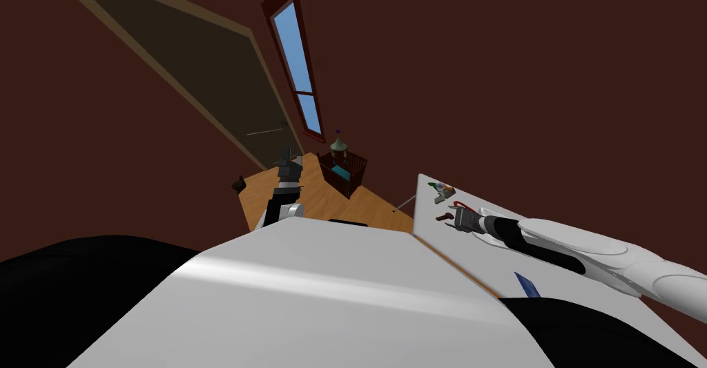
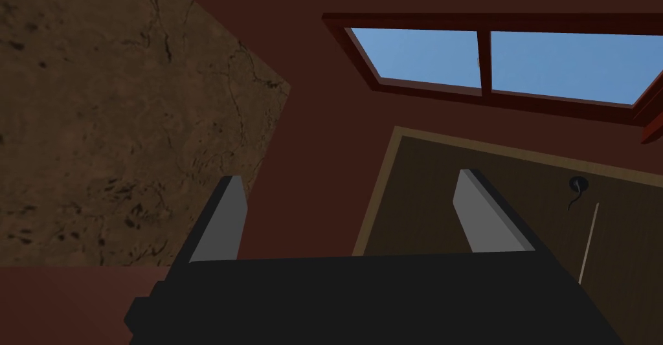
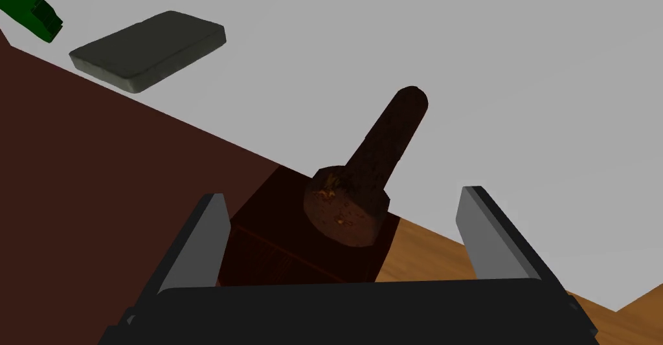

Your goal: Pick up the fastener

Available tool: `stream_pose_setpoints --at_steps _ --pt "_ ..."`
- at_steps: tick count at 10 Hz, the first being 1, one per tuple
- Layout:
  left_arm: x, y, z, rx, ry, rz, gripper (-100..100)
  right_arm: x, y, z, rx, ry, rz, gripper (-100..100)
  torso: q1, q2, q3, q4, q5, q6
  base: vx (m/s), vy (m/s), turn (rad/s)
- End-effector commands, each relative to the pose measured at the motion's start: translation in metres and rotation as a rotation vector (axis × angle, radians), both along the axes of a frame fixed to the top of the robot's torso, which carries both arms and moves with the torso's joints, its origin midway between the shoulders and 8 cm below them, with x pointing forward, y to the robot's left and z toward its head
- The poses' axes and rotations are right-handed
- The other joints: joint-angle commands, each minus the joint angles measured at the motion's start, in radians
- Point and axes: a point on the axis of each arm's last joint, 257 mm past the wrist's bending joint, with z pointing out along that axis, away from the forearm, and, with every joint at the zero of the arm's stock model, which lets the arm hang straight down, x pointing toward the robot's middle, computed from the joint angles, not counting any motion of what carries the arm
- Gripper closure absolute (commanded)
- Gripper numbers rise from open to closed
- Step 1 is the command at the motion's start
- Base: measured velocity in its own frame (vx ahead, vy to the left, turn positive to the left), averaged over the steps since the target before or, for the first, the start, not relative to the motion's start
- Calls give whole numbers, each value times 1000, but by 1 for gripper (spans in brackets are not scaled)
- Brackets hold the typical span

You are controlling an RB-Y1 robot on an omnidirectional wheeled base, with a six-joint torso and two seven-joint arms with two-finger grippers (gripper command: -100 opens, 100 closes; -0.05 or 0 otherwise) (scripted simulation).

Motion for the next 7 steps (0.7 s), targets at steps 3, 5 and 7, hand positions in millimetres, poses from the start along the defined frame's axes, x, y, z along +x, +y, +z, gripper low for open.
stream_pose_setpoints --at_steps 3,5,7 --pt "0 0 0 0 0 0 0 3 10 -3 2 -3 -4 -100 0 -1 0 0 0 0 -12 -44 24" --pt "0 0 0 0 0 0 0 3 10 -3 2 -5 -8 100 3 -1 -1 0 1 0 0 0 0" --pt "0 0 0 0 0 0 0 3 11 -3 2 -4 -8 100 3 -2 -1 0 1 0 0 0 0"
